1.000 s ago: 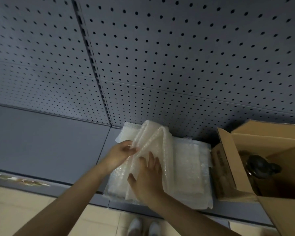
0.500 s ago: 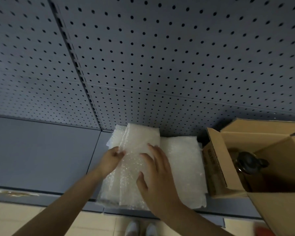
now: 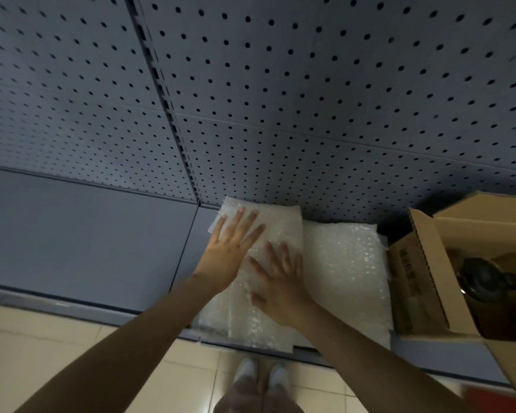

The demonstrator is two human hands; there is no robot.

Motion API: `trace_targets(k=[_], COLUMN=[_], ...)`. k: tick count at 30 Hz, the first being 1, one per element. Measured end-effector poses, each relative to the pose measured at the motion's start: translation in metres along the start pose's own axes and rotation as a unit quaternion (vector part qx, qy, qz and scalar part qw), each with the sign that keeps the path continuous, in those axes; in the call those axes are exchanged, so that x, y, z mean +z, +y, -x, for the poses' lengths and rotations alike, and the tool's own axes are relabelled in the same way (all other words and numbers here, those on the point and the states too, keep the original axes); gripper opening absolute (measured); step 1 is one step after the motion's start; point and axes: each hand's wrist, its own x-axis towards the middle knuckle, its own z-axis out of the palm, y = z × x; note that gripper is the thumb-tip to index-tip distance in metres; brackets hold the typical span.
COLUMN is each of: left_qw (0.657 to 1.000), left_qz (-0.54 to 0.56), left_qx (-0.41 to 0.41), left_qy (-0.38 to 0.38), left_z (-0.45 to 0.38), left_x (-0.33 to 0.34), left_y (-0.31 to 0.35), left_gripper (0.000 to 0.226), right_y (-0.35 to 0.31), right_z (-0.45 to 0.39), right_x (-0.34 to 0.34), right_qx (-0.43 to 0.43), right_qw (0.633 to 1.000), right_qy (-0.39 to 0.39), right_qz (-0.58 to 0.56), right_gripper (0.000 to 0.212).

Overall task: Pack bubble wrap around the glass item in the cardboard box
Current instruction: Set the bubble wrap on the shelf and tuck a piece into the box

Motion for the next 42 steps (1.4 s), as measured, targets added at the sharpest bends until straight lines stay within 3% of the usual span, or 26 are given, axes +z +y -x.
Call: trace_targets(k=[2,6,11,14,18,20,22,24,26,32,34,37,39,42], left_qw=[0.997,0.99,0.981,0.975,0.972,0.972,0.973,0.973,0.97,0.974,0.987,0.998,0.999,0.991], left_qz=[-0.035,-0.054,-0.056,-0.049,-0.043,-0.036,-0.015,0.008,0.022,0.025,0.018,0.024,0.004,-0.055], left_qx=[0.054,0.037,0.033,0.04,0.035,0.03,0.028,0.02,0.007,-0.009,-0.015,0.002,0.039,0.098], left_qy=[-0.052,-0.126,-0.184,-0.213,-0.228,-0.229,-0.227,-0.231,-0.243,-0.226,-0.16,-0.054,-0.038,-0.073], left_z=[-0.005,-0.013,-0.02,-0.022,-0.021,-0.019,-0.018,-0.015,-0.014,-0.013,-0.015,-0.016,-0.018,-0.025], left_x=[0.004,0.009,0.02,0.017,0.01,0.007,0.002,-0.004,-0.009,-0.041,-0.059,-0.085,-0.096,-0.101], left_y=[-0.002,0.0,-0.002,-0.004,-0.007,-0.01,-0.013,-0.014,-0.014,-0.015,-0.014,-0.011,-0.009,0.0], left_gripper=[0.091,0.074,0.072,0.07,0.076,0.078,0.076,0.074,0.074,0.069,0.067,0.07,0.081,0.099], right_y=[0.001,0.002,0.005,0.005,0.002,-0.005,-0.013,-0.02,-0.023,-0.007,0.019,0.06,0.078,0.09], right_z=[-0.002,-0.007,-0.009,-0.011,0.0,0.012,0.023,0.028,0.028,0.036,0.04,0.052,0.058,0.059], right_x=[0.006,0.027,0.041,0.042,0.032,0.024,0.017,0.009,0.0,-0.042,-0.065,-0.107,-0.125,-0.134], right_qx=[-0.001,0.0,-0.002,0.008,0.01,0.131,0.262,0.308,0.328,0.281,0.237,0.172,0.139,0.097], right_qw=[1.0,0.998,0.996,0.998,0.987,0.944,0.848,0.77,0.747,0.778,0.807,0.88,0.914,0.947], right_qy=[-0.001,0.062,0.084,0.058,0.143,0.229,0.291,0.251,0.158,0.07,0.03,-0.074,-0.13,-0.118], right_qz=[0.001,-0.01,-0.013,-0.007,-0.071,-0.196,-0.356,-0.499,-0.556,-0.557,-0.54,-0.436,-0.358,-0.282], right_gripper=[0.075,0.075,0.071,0.072,0.071,0.067,0.064,0.061,0.057,0.043,0.043,0.051,0.053,0.046])
